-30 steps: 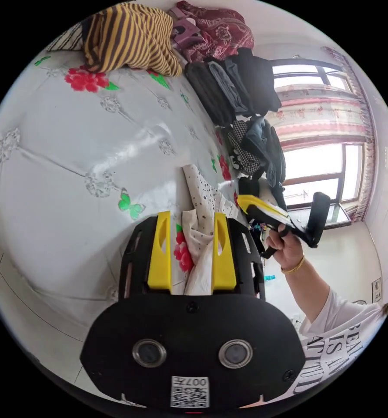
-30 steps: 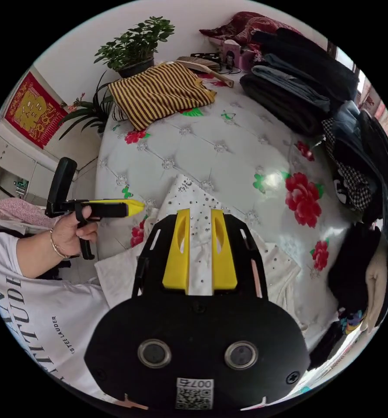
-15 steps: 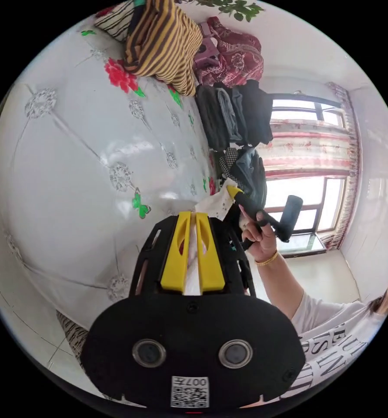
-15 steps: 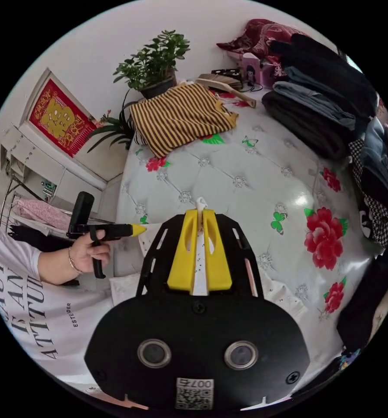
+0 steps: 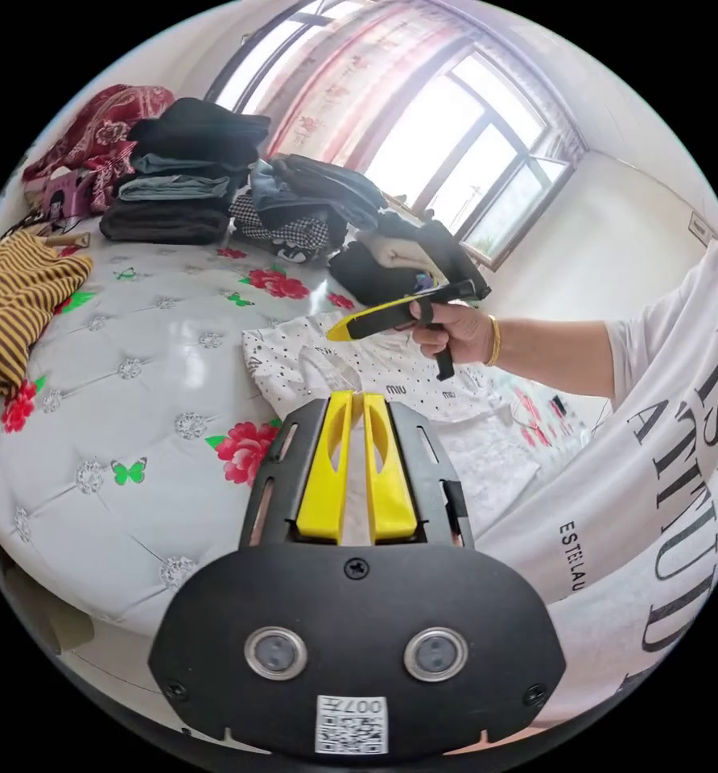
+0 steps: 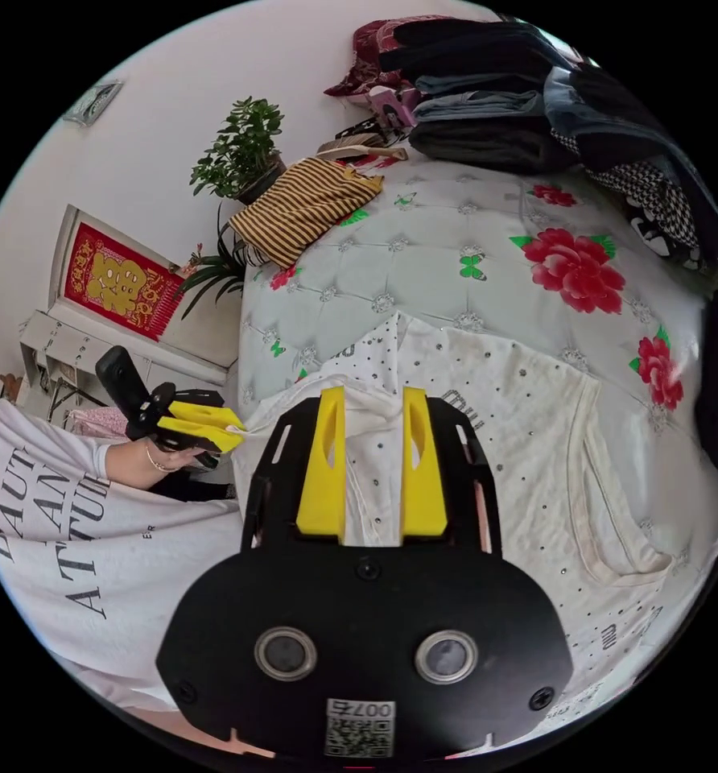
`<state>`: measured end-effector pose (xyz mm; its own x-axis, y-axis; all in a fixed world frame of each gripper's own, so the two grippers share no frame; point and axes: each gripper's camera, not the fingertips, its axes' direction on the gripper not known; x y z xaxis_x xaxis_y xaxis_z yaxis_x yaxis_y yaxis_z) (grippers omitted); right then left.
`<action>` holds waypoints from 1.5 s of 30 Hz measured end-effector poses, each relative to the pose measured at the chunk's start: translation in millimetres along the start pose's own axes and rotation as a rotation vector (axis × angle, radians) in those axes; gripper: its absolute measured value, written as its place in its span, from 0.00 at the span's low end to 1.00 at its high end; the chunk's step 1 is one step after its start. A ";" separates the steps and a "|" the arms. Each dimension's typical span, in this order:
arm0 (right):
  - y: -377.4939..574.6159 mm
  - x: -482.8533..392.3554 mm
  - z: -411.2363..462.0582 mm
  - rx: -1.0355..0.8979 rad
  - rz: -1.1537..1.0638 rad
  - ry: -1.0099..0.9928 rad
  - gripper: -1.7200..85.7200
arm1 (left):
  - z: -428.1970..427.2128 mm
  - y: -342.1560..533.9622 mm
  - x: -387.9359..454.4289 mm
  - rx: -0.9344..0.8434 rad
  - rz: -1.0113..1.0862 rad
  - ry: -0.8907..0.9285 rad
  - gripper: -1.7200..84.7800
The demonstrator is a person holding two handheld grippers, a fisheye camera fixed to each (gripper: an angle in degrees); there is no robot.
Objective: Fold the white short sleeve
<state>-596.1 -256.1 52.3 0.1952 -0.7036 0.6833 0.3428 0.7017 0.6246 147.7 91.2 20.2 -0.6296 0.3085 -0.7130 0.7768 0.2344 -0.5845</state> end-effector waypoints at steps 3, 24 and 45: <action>-1.7 -6.9 13.1 -0.100 -0.072 0.073 0.08 | 19.3 14.1 1.5 -0.027 -0.018 -0.035 0.02; 53.1 36.2 -100.7 0.118 0.297 0.248 0.05 | 187.7 71.1 48.2 -0.425 0.322 -0.252 0.12; 506.0 23.6 -386.9 0.812 1.434 0.051 0.10 | 324.0 -109.1 93.7 -0.464 0.629 0.078 0.13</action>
<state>-62.5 39.0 238.1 -0.0571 0.5390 0.8404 -0.6699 0.6034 -0.4326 -0.4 -204.2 -108.3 -0.0801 0.5710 -0.8170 0.9242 0.3496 0.1537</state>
